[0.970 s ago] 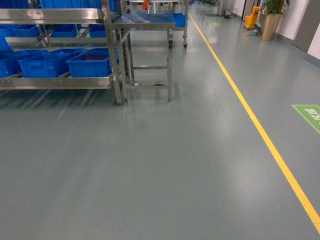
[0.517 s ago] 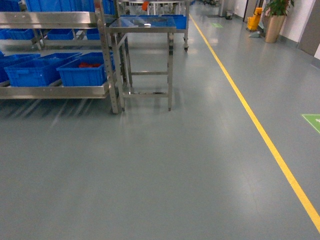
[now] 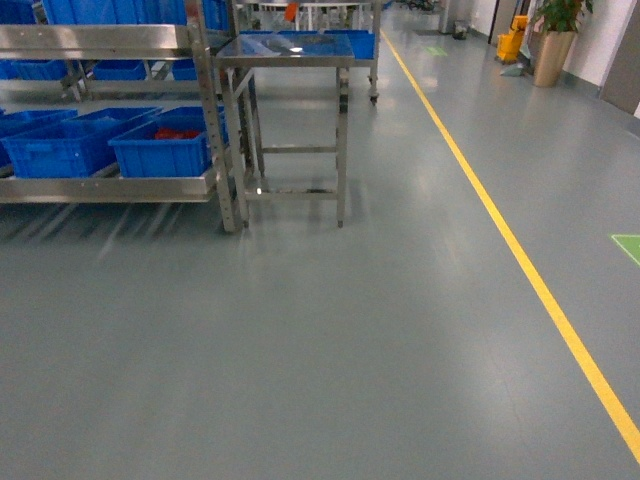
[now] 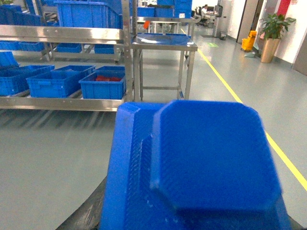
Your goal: Sort blue parts and orange caps into right shelf containers
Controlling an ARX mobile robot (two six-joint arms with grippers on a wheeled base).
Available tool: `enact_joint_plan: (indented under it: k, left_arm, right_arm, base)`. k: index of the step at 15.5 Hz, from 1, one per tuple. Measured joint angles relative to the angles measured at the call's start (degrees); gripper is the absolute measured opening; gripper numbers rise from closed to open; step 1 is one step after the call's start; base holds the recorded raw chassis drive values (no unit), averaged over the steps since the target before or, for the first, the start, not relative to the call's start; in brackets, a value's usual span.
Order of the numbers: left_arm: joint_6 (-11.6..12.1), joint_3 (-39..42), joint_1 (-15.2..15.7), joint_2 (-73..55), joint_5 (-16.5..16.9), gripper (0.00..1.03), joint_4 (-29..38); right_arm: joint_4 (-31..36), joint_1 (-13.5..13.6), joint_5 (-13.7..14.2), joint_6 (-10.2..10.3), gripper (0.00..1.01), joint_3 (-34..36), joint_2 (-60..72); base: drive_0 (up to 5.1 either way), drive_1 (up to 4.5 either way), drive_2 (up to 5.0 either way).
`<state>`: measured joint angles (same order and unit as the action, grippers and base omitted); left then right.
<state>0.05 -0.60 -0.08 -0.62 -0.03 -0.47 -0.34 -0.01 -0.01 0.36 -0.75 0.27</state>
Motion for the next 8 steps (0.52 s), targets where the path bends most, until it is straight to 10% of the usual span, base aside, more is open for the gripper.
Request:
enact_joint_plan:
  k: [8]
  left_arm:
    - [0.0, 0.0, 0.0, 0.0, 0.0, 0.43, 0.1]
  right_arm:
    - [-0.2, 0.0, 0.0, 0.0, 0.45, 0.0, 0.0]
  base:
    - [0.0, 4.23, -4.2]
